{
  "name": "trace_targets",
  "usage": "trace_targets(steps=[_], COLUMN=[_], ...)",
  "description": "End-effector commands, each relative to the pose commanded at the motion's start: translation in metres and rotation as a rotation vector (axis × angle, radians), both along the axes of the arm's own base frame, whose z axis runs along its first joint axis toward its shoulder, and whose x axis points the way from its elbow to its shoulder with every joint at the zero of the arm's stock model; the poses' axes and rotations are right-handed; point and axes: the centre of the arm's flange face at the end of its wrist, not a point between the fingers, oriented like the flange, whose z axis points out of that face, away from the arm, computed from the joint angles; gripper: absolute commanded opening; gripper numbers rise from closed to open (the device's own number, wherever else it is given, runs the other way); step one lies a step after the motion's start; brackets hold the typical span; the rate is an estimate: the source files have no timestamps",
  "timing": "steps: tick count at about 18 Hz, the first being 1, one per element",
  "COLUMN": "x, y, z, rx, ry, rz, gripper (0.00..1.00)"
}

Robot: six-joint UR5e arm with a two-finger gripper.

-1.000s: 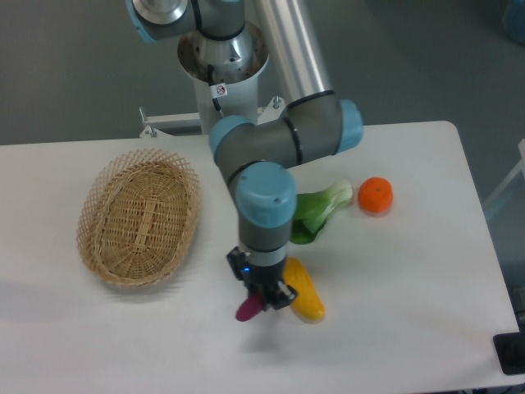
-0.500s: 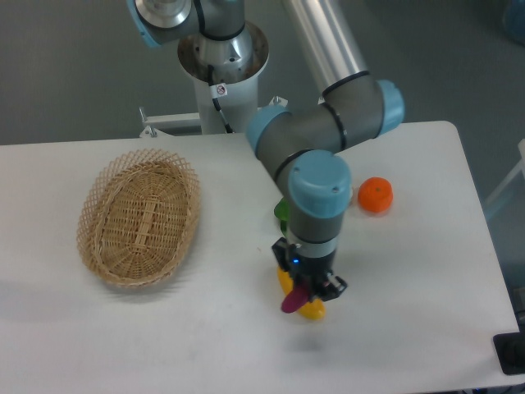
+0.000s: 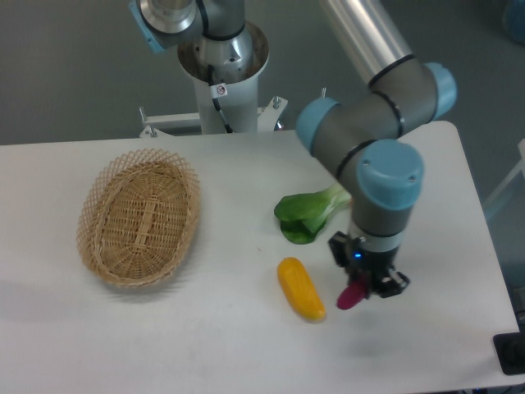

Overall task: Pick up the sweet potato from the table
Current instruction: 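Carry the held sweet potato up and away past the yellow vegetable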

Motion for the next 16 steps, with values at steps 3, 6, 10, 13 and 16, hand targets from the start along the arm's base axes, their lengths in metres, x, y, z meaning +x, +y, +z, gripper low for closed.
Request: trace_targets(steps=[3, 6, 10, 13, 16], x=[-0.020, -0.037, -0.040, -0.037, -0.039], y=[-0.019, -0.033, -0.036, -0.039, -0.042], z=[-0.002, 0.004, 0.003, 0.003, 0.007], rx=[-0.018, -0.033, -0.062, -0.084, -0.082], ry=[0.009, -0.001, 0.001, 0.004, 0.005], rz=[-0.007, -0.029, -0.039, -0.037, -0.033], gripper=[0.06, 0.06, 0.06, 0.06, 0.06])
